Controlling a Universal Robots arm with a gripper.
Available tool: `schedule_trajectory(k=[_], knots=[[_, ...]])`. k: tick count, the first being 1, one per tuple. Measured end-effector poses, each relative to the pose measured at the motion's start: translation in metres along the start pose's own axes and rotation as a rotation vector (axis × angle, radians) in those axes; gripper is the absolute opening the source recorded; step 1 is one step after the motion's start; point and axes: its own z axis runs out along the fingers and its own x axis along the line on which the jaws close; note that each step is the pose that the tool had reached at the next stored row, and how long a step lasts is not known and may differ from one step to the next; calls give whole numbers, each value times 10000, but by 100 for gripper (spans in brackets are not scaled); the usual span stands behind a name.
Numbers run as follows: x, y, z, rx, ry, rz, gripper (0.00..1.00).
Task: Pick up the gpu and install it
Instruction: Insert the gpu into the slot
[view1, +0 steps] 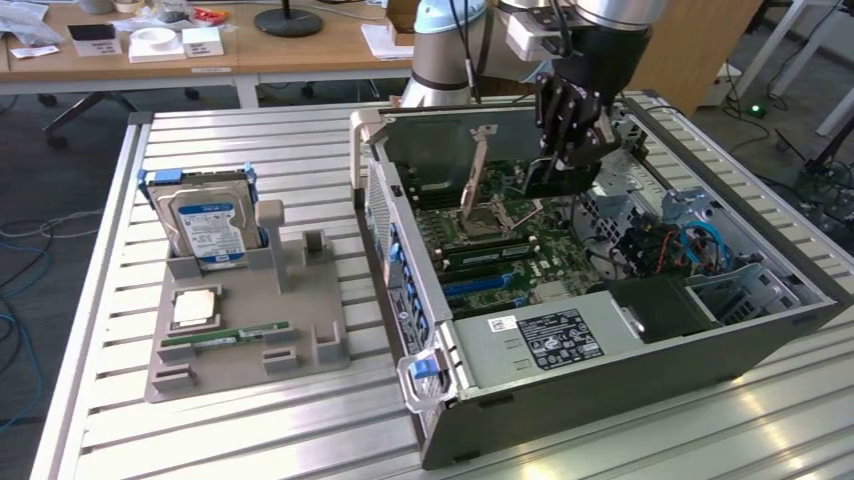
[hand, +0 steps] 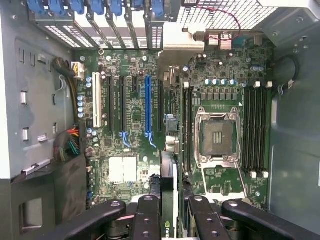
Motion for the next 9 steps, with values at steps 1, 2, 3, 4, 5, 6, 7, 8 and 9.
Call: schedule_trajectory(k=[1,2,3,4,5,6,7,8,9], knots=[[0,8,7,-1,2,-10,26],[1,14,16,-1,2,-25,26],[3,20,24,-1,2,-42,26],[4,26,33,-2,2,-66,26],[5,32,41,-3,1,-96,26],[7,36,48,-4,1,-132,26],[8,40,54,-5,1,-170,26],[8,43,58,-6,2,-204,26],[8,47,61,-7,2,-236,26]])
